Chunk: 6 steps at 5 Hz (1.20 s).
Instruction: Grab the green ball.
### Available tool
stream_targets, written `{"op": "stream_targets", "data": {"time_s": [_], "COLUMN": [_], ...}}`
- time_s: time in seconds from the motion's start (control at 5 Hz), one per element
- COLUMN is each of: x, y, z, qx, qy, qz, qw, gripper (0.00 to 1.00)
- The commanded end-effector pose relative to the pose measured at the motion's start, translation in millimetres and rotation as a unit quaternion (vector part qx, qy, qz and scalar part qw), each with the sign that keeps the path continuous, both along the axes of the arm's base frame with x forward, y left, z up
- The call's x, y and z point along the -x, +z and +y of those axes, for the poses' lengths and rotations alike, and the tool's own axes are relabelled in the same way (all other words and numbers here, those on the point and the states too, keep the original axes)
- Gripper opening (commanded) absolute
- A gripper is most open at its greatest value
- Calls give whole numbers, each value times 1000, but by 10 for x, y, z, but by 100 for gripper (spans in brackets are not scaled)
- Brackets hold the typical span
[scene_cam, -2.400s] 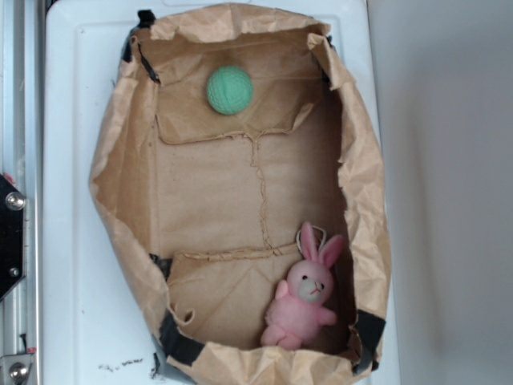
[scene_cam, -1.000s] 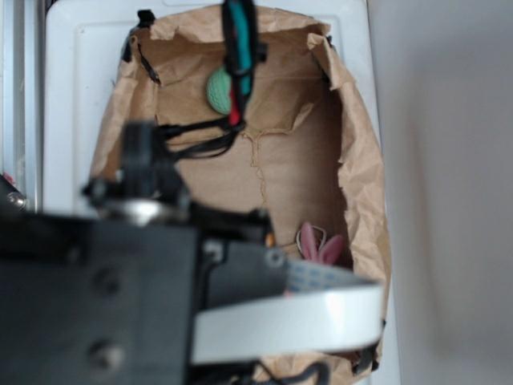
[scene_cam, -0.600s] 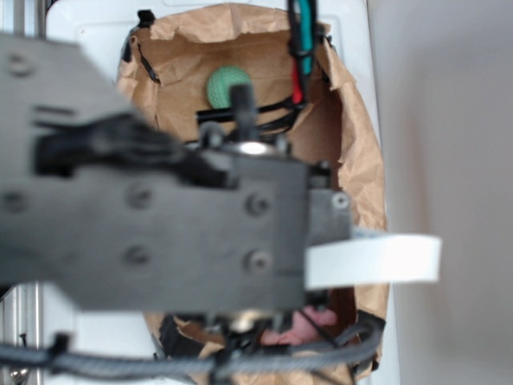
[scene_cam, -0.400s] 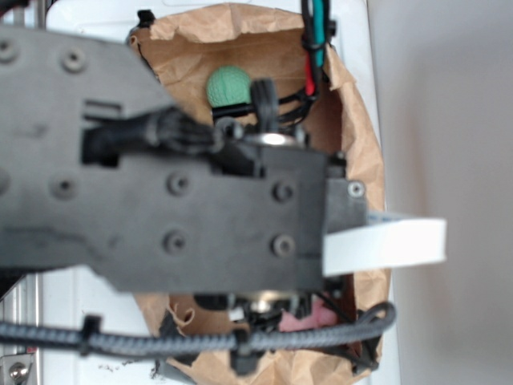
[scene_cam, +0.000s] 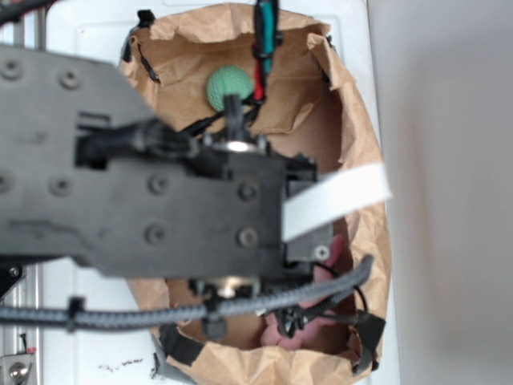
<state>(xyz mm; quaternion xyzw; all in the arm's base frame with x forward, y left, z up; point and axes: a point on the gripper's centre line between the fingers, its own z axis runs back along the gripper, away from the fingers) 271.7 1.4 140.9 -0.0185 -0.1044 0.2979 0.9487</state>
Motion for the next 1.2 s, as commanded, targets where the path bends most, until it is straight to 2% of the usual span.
{"op": "stream_targets", "data": {"time_s": [0.0,0.2,0.4,1.0], "x": [-20,-159,-185,-185], "y": [153,41,13,13], "z": [175,246,256,256], "qx": [48,32,19,19], "qy": [164,249,271,271], "qz": [-23,-12,-9,-9], "qw": [985,968,962,962], "gripper": [100,100,100,100]}}
